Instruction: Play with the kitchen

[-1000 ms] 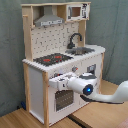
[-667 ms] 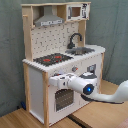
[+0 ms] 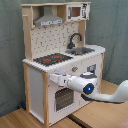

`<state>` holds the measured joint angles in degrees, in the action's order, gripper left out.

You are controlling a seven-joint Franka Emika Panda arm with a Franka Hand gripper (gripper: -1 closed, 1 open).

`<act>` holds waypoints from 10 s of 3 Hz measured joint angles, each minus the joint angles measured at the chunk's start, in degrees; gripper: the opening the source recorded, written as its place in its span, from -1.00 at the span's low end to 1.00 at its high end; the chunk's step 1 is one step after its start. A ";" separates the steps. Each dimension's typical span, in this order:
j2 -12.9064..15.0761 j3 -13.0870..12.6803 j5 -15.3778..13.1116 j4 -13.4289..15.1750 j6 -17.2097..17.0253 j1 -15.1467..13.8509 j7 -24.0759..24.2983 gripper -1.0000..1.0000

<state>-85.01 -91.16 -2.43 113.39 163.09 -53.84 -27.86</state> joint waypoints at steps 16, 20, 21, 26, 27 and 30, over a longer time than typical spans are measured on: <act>1.03 10.01 0.04 4.59 -14.99 19.53 23.15 1.00; 1.51 17.47 0.05 4.67 -19.67 24.13 -3.82 1.00; 1.53 20.44 0.13 4.61 -19.69 24.66 -10.97 1.00; 5.00 31.35 0.73 4.61 -20.28 30.32 -40.65 1.00; 7.45 33.61 0.73 5.08 -19.89 30.06 -46.09 1.00; 17.17 37.56 0.72 7.62 -11.91 25.67 -57.10 1.00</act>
<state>-67.84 -53.61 -1.71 121.01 151.18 -28.17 -84.95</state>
